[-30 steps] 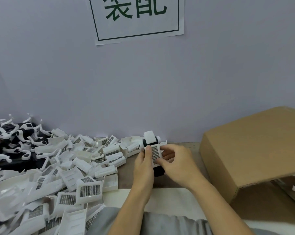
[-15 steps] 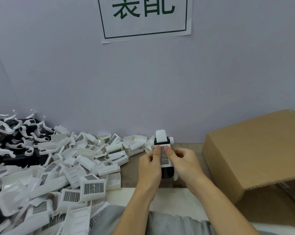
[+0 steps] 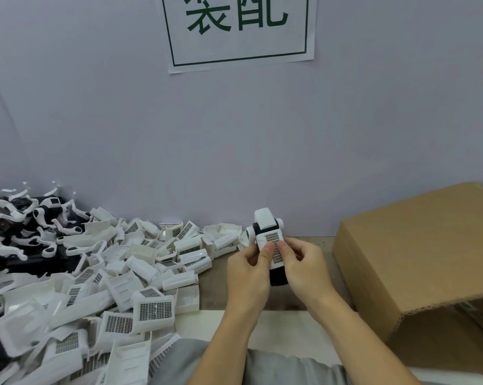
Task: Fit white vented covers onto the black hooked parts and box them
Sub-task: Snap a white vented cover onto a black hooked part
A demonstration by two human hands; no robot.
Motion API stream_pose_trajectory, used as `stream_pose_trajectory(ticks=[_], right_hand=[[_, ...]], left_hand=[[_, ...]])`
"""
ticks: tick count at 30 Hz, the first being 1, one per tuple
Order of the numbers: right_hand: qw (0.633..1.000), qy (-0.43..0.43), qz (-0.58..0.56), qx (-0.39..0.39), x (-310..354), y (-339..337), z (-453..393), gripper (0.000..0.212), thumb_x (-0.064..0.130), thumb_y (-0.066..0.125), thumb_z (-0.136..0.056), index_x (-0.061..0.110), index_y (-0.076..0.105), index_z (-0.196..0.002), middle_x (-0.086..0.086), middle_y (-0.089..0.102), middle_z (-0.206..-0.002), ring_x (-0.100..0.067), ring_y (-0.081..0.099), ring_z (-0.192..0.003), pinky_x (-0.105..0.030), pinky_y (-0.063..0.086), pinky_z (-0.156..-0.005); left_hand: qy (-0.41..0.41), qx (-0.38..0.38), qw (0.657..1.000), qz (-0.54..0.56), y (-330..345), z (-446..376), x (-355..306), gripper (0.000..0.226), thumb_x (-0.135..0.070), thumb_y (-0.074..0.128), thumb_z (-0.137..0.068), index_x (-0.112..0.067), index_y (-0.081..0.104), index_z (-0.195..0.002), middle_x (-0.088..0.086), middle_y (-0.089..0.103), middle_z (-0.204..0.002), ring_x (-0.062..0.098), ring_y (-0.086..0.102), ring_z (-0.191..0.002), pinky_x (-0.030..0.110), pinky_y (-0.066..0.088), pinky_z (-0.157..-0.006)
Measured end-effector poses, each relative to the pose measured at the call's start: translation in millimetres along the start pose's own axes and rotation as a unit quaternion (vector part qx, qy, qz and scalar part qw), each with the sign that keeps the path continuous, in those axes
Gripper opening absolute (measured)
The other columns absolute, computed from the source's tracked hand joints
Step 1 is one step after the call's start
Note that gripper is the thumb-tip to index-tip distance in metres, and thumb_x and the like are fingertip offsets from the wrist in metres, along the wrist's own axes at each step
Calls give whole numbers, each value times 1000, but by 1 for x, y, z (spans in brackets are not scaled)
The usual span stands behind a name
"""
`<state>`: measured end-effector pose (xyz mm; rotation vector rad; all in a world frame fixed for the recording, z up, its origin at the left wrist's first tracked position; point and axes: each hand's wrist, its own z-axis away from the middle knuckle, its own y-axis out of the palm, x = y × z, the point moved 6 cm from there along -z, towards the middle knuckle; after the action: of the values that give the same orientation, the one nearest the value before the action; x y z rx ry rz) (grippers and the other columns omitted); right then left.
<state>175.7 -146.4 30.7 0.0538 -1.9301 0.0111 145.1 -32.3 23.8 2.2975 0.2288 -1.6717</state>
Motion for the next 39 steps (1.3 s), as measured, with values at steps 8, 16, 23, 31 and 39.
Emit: stream_pose_trajectory(ticks=[8, 16, 23, 31, 39], right_hand=[[999, -5, -20, -29, -5, -6, -4, 15, 27, 61, -98, 30, 76, -95, 13, 77, -88, -3, 72, -84, -15, 55, -65], [991, -60, 106, -55, 1, -7, -1, 14, 29, 63, -95, 42, 61, -99, 10, 55, -108, -5, 60, -98, -13, 49, -72], [962, -75, 262, 8, -4, 1, 2, 62, 42, 68, -88, 25, 45, -143, 7, 51, -128, -11, 51, -117, -26, 46, -93], [978, 195, -39, -63, -27, -18, -1, 38, 37, 46, -97, 6, 67, -96, -11, 66, -64, -18, 50, -44, -26, 42, -41], [963, 237, -117, -51, -29, -19, 1, 34, 34, 43, -95, 6, 62, -93, 1, 52, -47, -17, 36, -41, -23, 37, -37]], left_hand=[[-36, 62, 996, 61, 8, 1, 4, 21, -8, 59, -99, -13, 74, -114, 3, 78, -102, 15, 73, -101, 19, 57, -77], [-69, -2, 993, 94, -3, -2, 12, 23, -28, 66, -96, -9, 79, -101, 18, 76, -98, 23, 71, -96, 37, 51, -89], [-127, -5, 971, 205, 1, -5, 14, 33, -29, 52, -104, -6, 77, -102, 14, 77, -100, 23, 75, -93, 29, 59, -75], [-9, -185, 983, 20, -29, -4, -2, 12, -23, 58, -99, -19, 68, -92, -6, 64, -83, 14, 57, -79, 36, 51, -78], [13, -182, 983, 15, -28, -3, -5, 17, -15, 59, -99, -19, 72, -88, -3, 73, -90, 18, 68, -92, 52, 54, -93]])
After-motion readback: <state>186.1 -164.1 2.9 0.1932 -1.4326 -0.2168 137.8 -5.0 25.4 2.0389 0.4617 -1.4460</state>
